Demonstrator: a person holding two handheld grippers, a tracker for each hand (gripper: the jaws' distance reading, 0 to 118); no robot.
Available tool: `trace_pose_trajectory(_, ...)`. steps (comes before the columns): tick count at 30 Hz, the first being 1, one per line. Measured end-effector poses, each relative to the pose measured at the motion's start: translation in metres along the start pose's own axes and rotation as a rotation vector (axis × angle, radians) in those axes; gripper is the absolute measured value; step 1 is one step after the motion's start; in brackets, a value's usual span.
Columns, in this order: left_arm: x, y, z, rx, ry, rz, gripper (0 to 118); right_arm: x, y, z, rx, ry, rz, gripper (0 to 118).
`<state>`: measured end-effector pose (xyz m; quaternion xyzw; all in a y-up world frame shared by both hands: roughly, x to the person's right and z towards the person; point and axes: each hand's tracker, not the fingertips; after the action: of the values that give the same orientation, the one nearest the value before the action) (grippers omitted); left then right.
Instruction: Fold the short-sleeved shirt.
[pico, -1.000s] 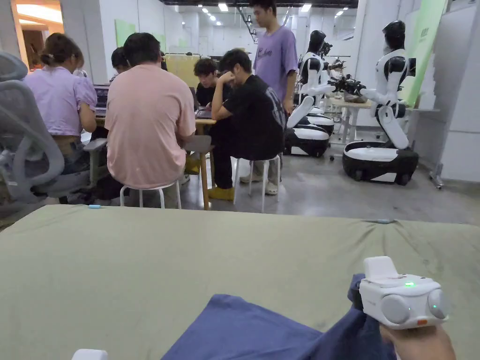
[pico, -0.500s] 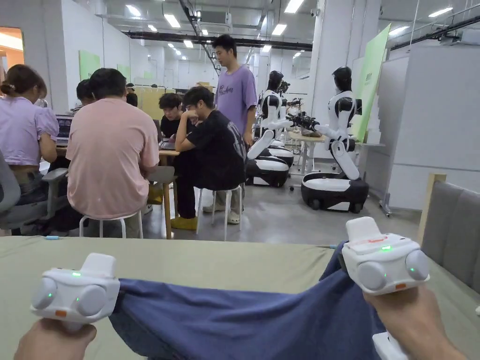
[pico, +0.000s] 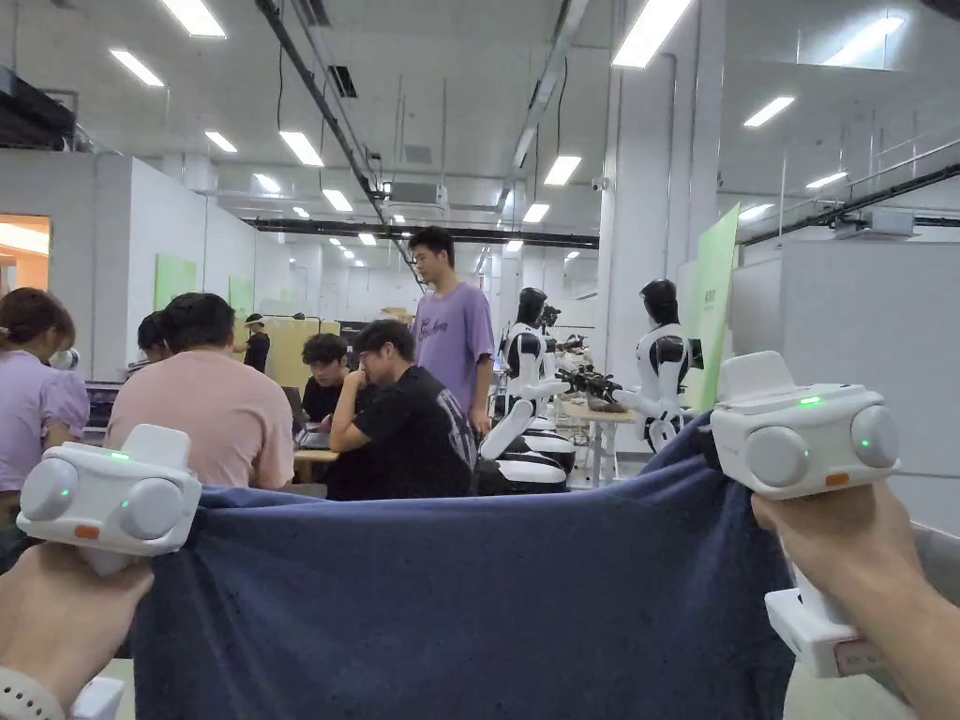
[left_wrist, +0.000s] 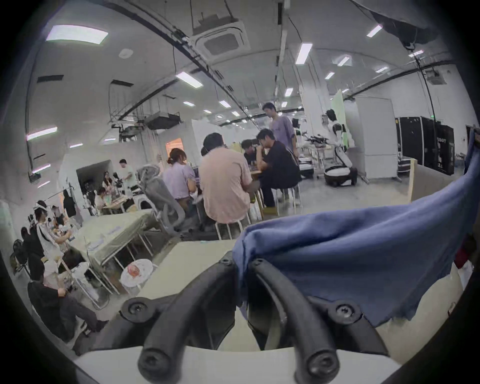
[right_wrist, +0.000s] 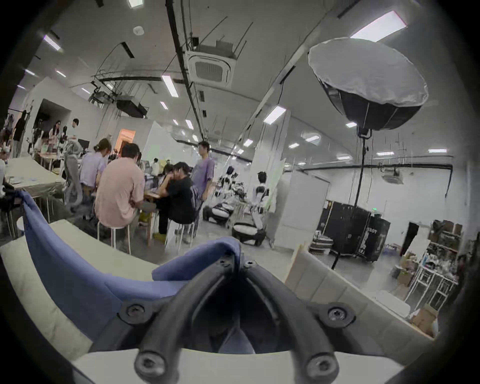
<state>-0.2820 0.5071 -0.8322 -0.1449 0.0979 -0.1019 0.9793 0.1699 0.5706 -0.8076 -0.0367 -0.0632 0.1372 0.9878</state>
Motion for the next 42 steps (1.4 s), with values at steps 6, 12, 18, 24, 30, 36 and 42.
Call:
trace_pose_trajectory(6,-0.014,0.049,-0.017,0.049,0.041,0.011,4,0.001,0.045,-0.039,0.067,-0.006,-0.027,2)
trace_pose_trajectory(12,-0.020,0.076,-0.035,0.087,0.086,0.029,4,-0.011,0.075,-0.068,0.112,-0.023,-0.028,2)
trace_pose_trajectory(18,-0.025,0.092,-0.052,0.102,0.114,0.032,4,-0.025,0.088,-0.070,0.145,-0.047,-0.025,2)
trace_pose_trajectory(24,-0.025,0.072,-0.073,0.078,0.113,0.037,4,-0.037,0.056,-0.079,0.125,-0.052,0.009,2)
trace_pose_trajectory(30,-0.012,0.004,-0.097,-0.005,0.093,0.043,4,-0.050,-0.019,-0.098,0.024,-0.041,0.001,2)
trace_pose_trajectory(36,-0.011,-0.030,-0.076,-0.040,0.061,0.047,4,-0.046,-0.044,-0.067,-0.016,-0.020,-0.002,2)
trace_pose_trajectory(42,-0.006,-0.104,-0.027,-0.094,0.013,0.022,4,-0.047,-0.098,0.002,-0.107,0.007,-0.009,2)
